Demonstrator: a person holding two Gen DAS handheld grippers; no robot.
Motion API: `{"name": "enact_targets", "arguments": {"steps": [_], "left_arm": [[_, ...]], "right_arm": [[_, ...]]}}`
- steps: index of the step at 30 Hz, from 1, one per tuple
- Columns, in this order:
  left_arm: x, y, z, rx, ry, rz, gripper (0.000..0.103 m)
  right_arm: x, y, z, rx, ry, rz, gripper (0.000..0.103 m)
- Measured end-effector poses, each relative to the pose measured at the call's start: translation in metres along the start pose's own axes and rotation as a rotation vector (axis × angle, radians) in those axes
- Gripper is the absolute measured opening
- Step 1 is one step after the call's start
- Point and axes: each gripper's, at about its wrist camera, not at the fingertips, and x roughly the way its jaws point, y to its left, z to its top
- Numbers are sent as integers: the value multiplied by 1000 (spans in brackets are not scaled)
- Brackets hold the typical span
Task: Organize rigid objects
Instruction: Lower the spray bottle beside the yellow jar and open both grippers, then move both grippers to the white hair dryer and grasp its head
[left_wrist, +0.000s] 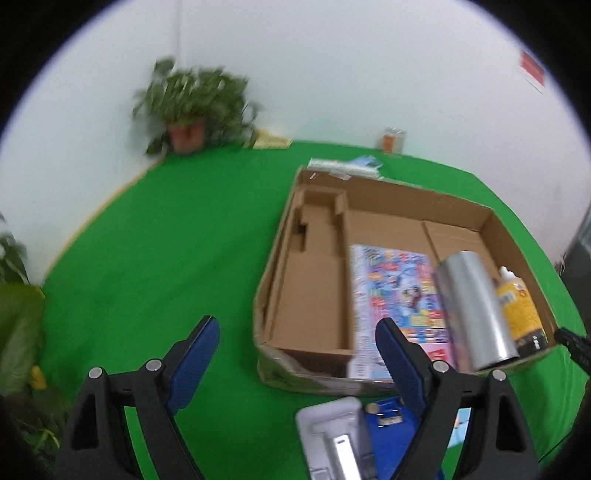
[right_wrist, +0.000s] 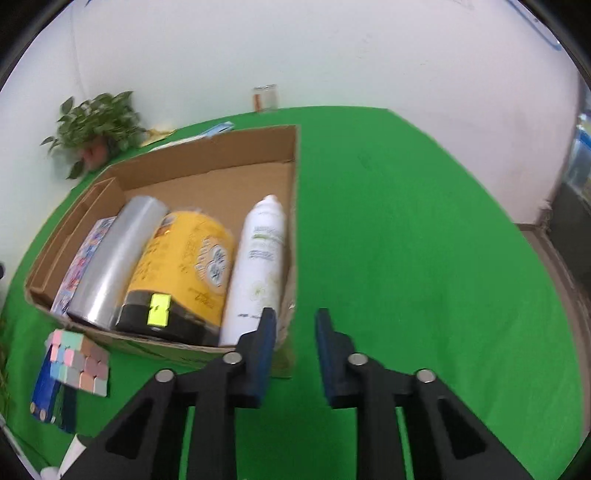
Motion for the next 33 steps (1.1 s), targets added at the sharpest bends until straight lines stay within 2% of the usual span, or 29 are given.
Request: {"name": "enact_targets", "arguments": {"steps": [1, 4, 6, 9, 10, 12, 14, 15, 18, 20, 21, 22, 23, 24, 25, 26, 29, 31, 33], "left_arm": [[8, 9, -1, -13, 23, -15, 77], [37, 19, -5, -22, 119, -29, 55], [43, 16, -11, -9, 139, -45, 52], [41, 10, -15, 0, 127, -55, 50], [42, 10, -16, -11, 128, -70, 43], [41, 13, -20, -37, 134, -78, 42], [41, 14, -22, -47, 159, -67, 35], [41, 13, -24, -43, 172, -64, 35], [30, 16, -25, -39, 145, -91, 34], [8, 11, -26, -11, 73, -93, 35], [-4, 7, -28, 11, 41, -87, 39], [-15, 4, -30, 30, 15, -84, 57], [-28, 0, -32, 44, -13, -84, 84], [-40, -2, -36, 51, -39, -87, 90], [-55, -4, -43, 60, -73, -113, 91], [-62, -6, -46, 68, -74, -142, 91], [-80, -3, -65, 63, 37, -276, 91], [-86, 4, -79, 18, 118, -323, 91], [-94, 6, -95, 13, 165, -373, 91]], "right_arm": [[2, 3, 2, -21, 7, 0, 7], [9, 6, 5, -48, 8, -28, 7], [13, 4, 7, -53, 11, -37, 6], [19, 4, 10, -41, 23, -50, 6], [19, 5, 10, -42, 24, -57, 6], [20, 10, 9, -49, 25, -71, 6], [21, 14, 9, -53, 32, -87, 6], [20, 16, 8, -52, 37, -92, 6], [20, 17, 7, -33, 46, -95, 6], [15, 16, 7, -14, 46, -85, 8], [5, 19, 4, -9, 19, -93, 13], [-8, 22, 1, -17, -23, -103, 27], [-24, 27, -3, -28, -79, -84, 58], [-42, 32, -8, -36, -146, -44, 76], [-55, 36, -12, -45, -191, -22, 102], [-76, 45, -21, -69, -257, 13, 102], [-110, 66, -42, -119, -313, 123, 102], [-123, 79, -57, -139, -313, 189, 102], [-133, 97, -78, -168, -279, 288, 102]]}}
